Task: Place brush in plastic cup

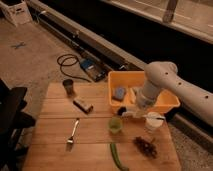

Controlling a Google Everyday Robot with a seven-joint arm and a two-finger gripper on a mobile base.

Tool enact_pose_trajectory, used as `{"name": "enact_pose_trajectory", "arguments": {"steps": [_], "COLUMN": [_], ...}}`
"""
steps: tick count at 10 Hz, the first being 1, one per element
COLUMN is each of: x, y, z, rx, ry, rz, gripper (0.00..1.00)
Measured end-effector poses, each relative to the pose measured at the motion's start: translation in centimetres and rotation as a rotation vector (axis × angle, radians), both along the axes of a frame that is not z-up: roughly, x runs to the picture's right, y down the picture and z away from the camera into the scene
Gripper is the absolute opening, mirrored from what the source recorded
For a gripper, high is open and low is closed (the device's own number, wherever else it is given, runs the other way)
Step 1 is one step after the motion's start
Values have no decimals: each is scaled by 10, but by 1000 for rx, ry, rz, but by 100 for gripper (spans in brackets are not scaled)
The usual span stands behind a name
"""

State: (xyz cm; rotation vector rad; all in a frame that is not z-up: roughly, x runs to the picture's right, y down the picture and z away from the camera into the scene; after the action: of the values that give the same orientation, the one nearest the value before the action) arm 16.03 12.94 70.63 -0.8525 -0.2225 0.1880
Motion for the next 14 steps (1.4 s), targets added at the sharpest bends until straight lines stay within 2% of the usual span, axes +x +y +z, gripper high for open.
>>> {"name": "enact_pose_trajectory", "arguments": {"steps": [2,7,9,12,13,14], "x": [-3,-38,-59,-62,-63,-62], "y": [1,10,15,20,21,22], "z": [2,-1,-2,5,9,12], "rx": [-1,-19,-27,-45,-53,-62], "ry": [-2,-55,-83,-77,-70,-62], "rz": [-10,-60,-110,-133,-139,-138], "gripper": [0,0,0,1,7,17]}}
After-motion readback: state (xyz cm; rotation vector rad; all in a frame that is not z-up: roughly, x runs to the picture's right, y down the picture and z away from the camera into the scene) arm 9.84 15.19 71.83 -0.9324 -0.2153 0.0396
